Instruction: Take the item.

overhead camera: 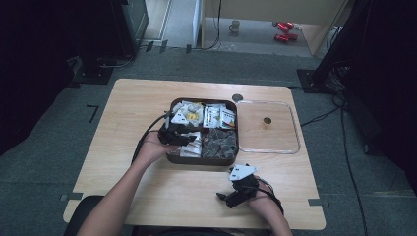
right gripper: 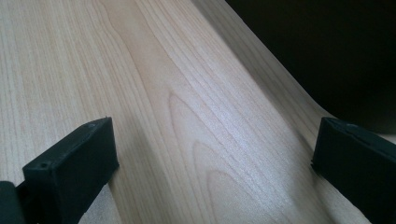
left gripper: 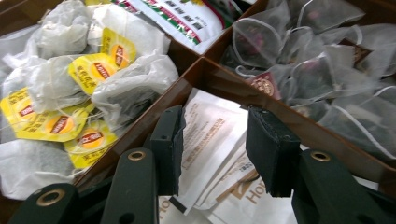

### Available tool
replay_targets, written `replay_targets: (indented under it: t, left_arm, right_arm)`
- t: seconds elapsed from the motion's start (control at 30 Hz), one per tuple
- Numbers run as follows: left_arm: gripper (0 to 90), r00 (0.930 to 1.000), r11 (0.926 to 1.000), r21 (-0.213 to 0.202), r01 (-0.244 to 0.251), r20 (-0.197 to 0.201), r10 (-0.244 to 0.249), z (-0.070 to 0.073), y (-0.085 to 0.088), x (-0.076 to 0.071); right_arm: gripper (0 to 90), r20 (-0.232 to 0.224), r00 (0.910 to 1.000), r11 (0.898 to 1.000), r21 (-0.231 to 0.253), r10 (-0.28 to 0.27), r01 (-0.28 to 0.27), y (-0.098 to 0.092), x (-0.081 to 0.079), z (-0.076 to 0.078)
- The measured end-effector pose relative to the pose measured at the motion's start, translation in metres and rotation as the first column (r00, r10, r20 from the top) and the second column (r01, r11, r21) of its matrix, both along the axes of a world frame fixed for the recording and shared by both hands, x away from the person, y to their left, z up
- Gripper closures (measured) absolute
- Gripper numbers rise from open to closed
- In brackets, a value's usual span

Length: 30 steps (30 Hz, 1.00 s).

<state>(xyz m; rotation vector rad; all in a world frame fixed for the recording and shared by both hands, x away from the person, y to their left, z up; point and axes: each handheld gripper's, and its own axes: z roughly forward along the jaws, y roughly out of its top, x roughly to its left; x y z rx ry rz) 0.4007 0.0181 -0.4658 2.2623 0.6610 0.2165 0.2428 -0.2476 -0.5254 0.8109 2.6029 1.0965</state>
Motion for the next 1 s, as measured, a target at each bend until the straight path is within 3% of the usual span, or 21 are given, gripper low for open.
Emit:
replay_targets:
  t: [0.17,0.33,0.5,0.67,0.73,1.0]
  left_arm:
    - [57.8,0.9998,0.9992,0.034,-0.019,0.004,0.019,-0.002,0.000,0.001]
    - [58.3,0.9995,0.9995,0.004,-0.030,-0.003,0.030,-0.003,0.003,0.005]
    - [60.2,0.9984,0.9979,-0.040,-0.051,0.021,0.052,0.001,0.006,0.007]
    - [64.4,0.9971,0.9960,-0.049,-0.075,0.013,0.075,-0.001,0.008,0.011]
    - [65.9,0.9964,0.9964,-0.019,-0.083,0.018,0.083,-0.004,0.008,0.012]
    - [73.4,0.9974,0.9976,0.009,-0.068,0.023,0.068,-0.006,0.006,0.015]
  right_arm:
    - [0.0,0.000,1.0000,1.000,0.000,0.000,0.000,0.000,0.000,0.000]
    - [0.0,0.000,1.0000,1.000,0.000,0.000,0.000,0.000,0.000,0.000]
    - [0.0,0.000,1.0000,1.000,0.000,0.000,0.000,0.000,0.000,0.000]
    - [0.0,0.000,1.0000,1.000,0.000,0.000,0.000,0.000,0.000,0.000]
    - [0.0,0.000,1.0000,1.000,0.000,0.000,0.000,0.000,0.000,0.000]
    - [0.0,0.000,1.0000,1.000,0.000,0.000,0.000,0.000,0.000,0.000]
